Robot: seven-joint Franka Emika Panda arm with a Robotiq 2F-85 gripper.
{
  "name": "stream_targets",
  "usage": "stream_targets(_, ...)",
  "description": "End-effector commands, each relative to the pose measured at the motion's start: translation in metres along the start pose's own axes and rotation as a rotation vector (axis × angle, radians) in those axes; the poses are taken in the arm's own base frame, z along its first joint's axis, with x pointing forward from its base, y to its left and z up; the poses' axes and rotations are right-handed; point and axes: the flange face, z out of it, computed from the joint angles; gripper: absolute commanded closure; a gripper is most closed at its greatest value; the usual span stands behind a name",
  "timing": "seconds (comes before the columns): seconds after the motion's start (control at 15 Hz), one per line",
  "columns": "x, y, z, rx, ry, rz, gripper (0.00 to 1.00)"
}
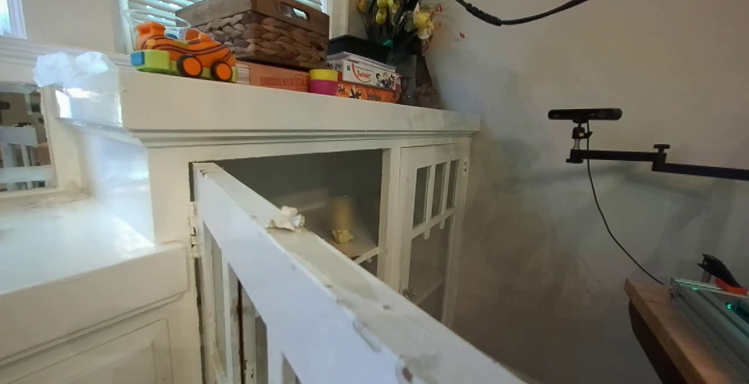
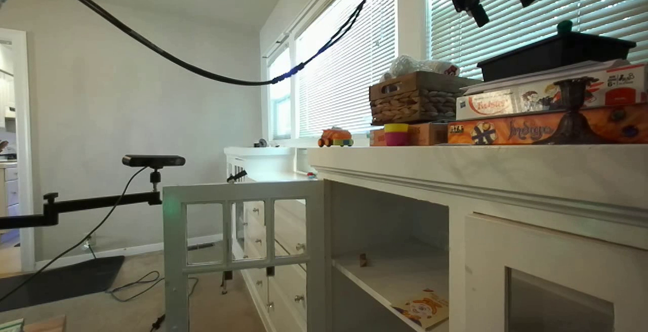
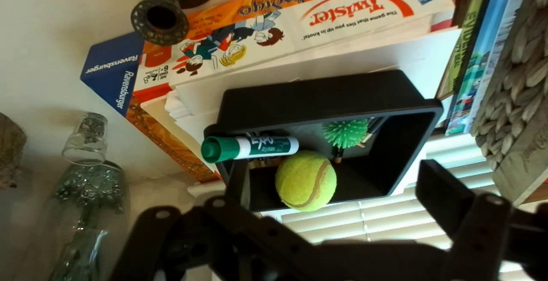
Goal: Pick up the yellow bowl put it in pink bowl, pick the green object put in the stacked cups
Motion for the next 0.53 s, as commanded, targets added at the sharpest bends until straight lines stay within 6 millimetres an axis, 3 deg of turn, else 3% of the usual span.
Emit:
stream_targets(0.0,0.016,-0.006,0.009,0.041,-0.007,-0.018,0.0)
stream_targets(0.47,0.023,-0.02,0.035,0.033,-0.018,-0.063,0.0)
